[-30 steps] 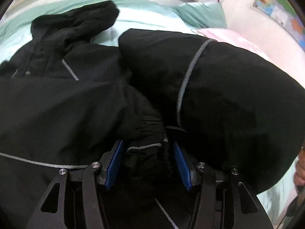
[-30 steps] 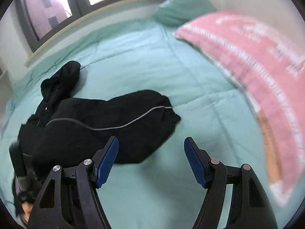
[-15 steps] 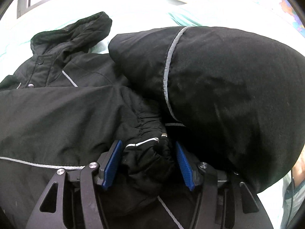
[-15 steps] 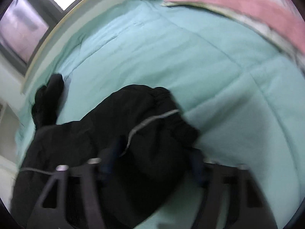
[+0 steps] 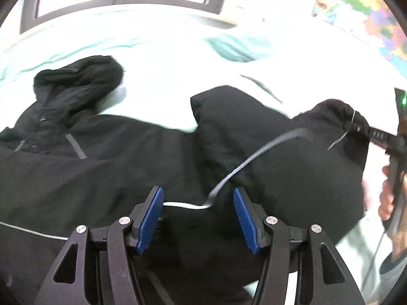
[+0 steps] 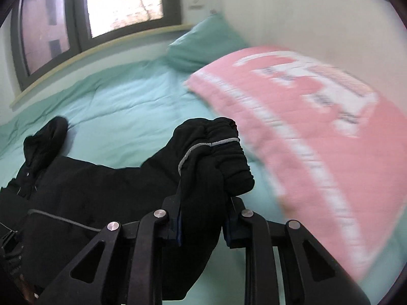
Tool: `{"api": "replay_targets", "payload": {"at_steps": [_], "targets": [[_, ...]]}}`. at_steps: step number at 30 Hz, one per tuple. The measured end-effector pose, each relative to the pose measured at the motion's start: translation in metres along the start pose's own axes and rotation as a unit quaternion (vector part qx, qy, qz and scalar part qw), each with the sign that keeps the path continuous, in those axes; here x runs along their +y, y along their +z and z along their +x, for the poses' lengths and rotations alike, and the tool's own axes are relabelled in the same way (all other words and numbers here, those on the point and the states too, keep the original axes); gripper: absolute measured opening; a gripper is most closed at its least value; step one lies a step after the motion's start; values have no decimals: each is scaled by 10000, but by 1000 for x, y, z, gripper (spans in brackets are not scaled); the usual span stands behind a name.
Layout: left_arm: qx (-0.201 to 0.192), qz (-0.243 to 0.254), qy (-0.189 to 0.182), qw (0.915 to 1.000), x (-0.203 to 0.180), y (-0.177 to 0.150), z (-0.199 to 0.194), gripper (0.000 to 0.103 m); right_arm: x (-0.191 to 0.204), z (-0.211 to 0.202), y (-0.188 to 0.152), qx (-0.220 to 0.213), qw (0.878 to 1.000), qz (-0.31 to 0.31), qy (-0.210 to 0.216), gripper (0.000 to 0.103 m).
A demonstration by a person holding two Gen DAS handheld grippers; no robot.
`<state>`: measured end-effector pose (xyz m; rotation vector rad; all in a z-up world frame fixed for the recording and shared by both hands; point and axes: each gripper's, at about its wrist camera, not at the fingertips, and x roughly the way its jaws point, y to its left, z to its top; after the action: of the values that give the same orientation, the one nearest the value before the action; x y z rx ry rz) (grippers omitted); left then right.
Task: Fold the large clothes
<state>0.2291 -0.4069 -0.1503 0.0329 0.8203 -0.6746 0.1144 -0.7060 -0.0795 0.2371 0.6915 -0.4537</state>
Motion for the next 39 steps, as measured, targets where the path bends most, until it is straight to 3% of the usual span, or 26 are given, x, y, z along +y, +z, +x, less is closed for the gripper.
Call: {"api": "replay_targets", "payload": {"at_steps": [4,8,11,17,20,21,22,26,28,29,31,33,36,37,38,39], "targets": [[216,363,-257,9988,-34,-9,16,59,-56,-18,-8,41,9991,176,-374,26],[791,493,-430,9947,-50,-27,49,59,-97,-12,-25,312,9975,598,-203,26],[1279,599,-252,9897,-52,-38,74,59,-106,1,-38,501,9966,627,-199,26],[1213,627,-413,9898,-49,-35,62,59,-103,10,-45,522,9966,634,-92,26],[1118,514,-514,9911,-40,-36,50,59,-108,9,-45,612,9938,899,225,36],[1110,492,-541,9911,-37,-36,47,59,-113,9,-45,647,9908,1119,391,50],[1097,484,-564,9912,-36,-36,43,59,-118,8,-47,668,9879,1293,534,57],[1085,484,-546,9914,-34,-36,37,59,-136,8,-50,593,9707,2038,1128,60],[1080,443,-555,9916,-31,-34,38,59,-144,13,-52,615,9587,2380,1433,58],[1071,430,-569,9917,-29,-33,37,59,-146,13,-52,609,9562,2432,1512,51],[1055,399,-598,9918,-27,-34,33,59,-143,11,-49,587,9589,2321,1525,48],[1058,407,-592,9918,-25,-35,32,59,-136,5,-45,602,9682,2023,1344,48],[1083,398,-490,9921,-28,-36,35,59,-135,11,-43,764,9707,1970,1145,47],[1077,393,-463,9923,-30,-36,36,59,-135,15,-42,814,9728,1940,966,42],[1047,405,-439,9927,-31,-36,36,59,-135,17,-41,833,9763,1873,700,28],[1003,428,-423,9931,-32,-36,34,59,-134,16,-41,825,9787,1795,555,25]]}}
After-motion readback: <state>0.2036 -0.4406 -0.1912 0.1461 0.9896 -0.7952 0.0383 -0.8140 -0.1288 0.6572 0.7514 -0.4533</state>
